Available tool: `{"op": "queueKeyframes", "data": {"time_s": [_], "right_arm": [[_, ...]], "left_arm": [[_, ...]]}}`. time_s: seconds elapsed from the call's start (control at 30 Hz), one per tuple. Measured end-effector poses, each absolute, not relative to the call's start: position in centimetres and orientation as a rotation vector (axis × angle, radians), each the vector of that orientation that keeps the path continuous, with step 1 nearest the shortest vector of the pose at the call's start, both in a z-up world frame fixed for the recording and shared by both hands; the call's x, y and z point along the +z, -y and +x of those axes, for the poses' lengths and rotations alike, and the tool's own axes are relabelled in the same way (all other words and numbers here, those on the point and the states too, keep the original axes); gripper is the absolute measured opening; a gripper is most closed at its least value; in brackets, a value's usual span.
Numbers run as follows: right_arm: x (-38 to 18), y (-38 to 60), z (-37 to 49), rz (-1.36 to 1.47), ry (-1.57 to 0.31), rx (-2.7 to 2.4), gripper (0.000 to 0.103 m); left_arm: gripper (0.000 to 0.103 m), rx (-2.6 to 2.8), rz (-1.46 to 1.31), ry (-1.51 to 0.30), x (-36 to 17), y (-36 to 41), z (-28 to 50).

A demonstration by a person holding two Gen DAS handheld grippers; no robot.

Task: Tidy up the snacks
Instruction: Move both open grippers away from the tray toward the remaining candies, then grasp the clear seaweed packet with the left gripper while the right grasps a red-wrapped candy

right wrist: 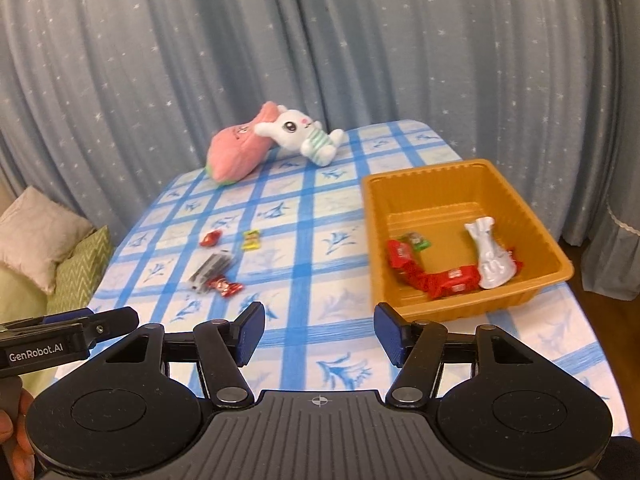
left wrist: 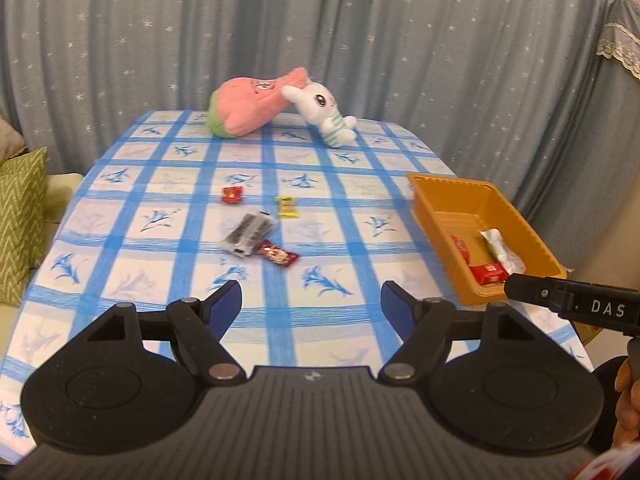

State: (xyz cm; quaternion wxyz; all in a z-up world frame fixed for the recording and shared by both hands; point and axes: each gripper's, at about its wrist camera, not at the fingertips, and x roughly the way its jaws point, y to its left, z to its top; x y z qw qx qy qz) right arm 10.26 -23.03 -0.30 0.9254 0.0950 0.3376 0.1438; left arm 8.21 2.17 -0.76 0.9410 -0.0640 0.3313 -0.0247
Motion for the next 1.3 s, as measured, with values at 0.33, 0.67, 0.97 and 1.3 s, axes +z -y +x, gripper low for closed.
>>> {"op": "queueKeyframes", "data": {"time_s": [0.33,0.67,0.97,1.3], "right_arm": [[-0.4,20.2,10.6,0.164,-0.700,0.354,0.061],[0.8,17.4,10.6,0.118,-0.672,0.413,0.061],[1.9,15.2,10.0,0.083,-0.630,0.476,0.061],[0.4,13.4,12.1,0.030,-0.617,0.547,0.061]], "left_arm": [[0.077,0.008,-0.134,-0.670,-0.3,-4.3,7.7],[0.079,0.052,-0.136,-0.652,0.9,-6.3,6.5],[0.081,0.062,-0.134,-0.620,2.2,-7.2,5.6],[0.081,0.078,-0.124,-0.640,0.9,-8.7,7.5]]}}
